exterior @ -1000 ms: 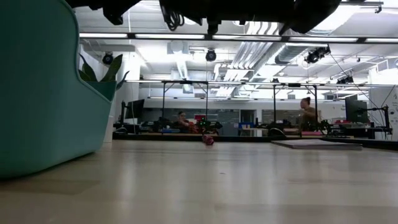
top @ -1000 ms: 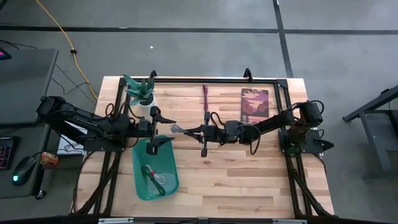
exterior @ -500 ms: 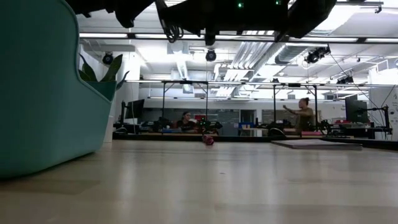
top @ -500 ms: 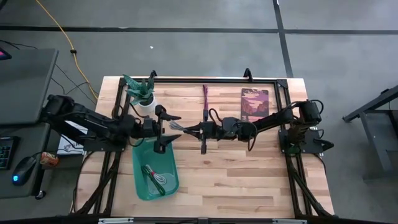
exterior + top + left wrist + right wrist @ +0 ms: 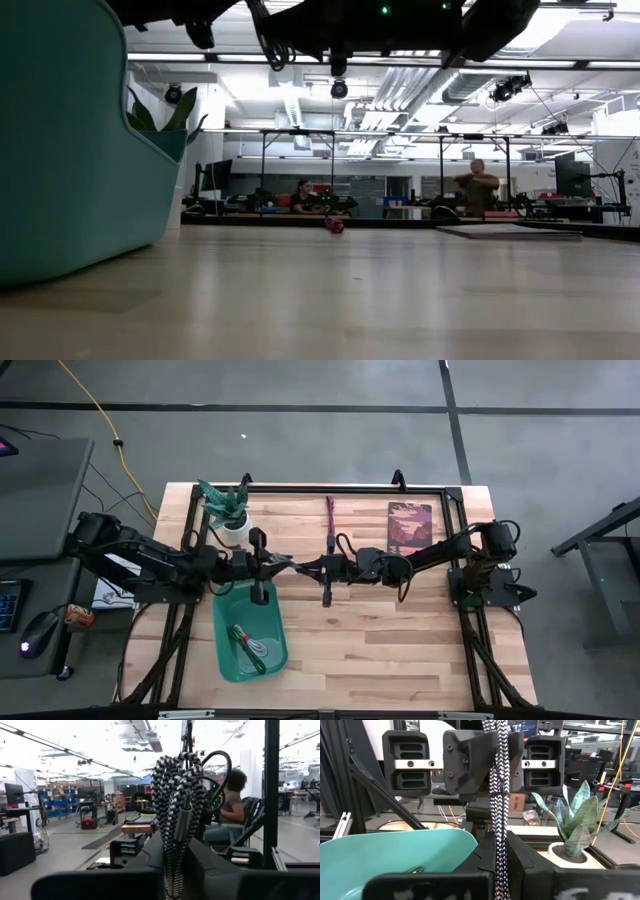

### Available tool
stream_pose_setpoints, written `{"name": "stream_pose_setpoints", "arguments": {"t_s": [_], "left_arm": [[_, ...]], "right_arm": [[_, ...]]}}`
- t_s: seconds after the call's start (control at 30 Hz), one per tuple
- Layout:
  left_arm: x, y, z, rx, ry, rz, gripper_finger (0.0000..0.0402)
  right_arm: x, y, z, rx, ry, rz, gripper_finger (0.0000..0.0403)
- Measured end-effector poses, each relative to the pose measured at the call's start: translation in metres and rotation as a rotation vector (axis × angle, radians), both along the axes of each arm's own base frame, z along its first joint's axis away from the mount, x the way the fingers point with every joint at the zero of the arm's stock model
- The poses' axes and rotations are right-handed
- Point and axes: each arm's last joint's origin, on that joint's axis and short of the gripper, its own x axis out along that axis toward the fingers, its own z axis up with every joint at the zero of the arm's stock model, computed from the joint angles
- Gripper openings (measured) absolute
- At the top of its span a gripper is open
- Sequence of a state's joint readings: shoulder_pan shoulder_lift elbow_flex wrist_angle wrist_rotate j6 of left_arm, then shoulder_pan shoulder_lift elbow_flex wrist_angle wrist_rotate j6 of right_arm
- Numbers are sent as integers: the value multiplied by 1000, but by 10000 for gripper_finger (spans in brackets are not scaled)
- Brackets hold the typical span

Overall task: Pick and place USB-C Cables
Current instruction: Put the white black charger cable into the green bin

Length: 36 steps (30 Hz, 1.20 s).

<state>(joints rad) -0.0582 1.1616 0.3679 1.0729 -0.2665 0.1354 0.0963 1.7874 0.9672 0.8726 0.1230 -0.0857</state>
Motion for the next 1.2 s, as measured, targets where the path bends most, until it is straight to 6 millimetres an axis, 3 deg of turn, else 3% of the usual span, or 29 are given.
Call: {"name": "stream_pose_setpoints", "arguments": {"t_s": [0.2, 0.47, 0.6, 0.8, 1.0, 1.1, 1.2], "left_arm": [[-1, 1, 0, -5, 20, 10, 5], [-4, 6, -3, -13, 89, 81, 1], [-14, 9, 1, -27, 138, 92, 1], [-42, 9, 10, -83, 201, 44, 0], [-62, 4, 19, -159, 182, -106, 0], [-66, 1, 20, -153, 180, -134, 0], [-67, -1, 22, -139, 173, -145, 0]], "right_arm": [[0, 0, -1, -13, 13, -22, 53], [-7, -2, 6, -20, 86, -112, 206], [-20, -6, 17, -51, 192, -170, 260], [-36, -9, 23, -62, 327, -206, 274], [-43, -10, 3, -39, 368, -254, 275], [-64, -15, -11, -41, 287, -343, 275], [-96, -23, -9, 3, 141, -404, 275]]}}
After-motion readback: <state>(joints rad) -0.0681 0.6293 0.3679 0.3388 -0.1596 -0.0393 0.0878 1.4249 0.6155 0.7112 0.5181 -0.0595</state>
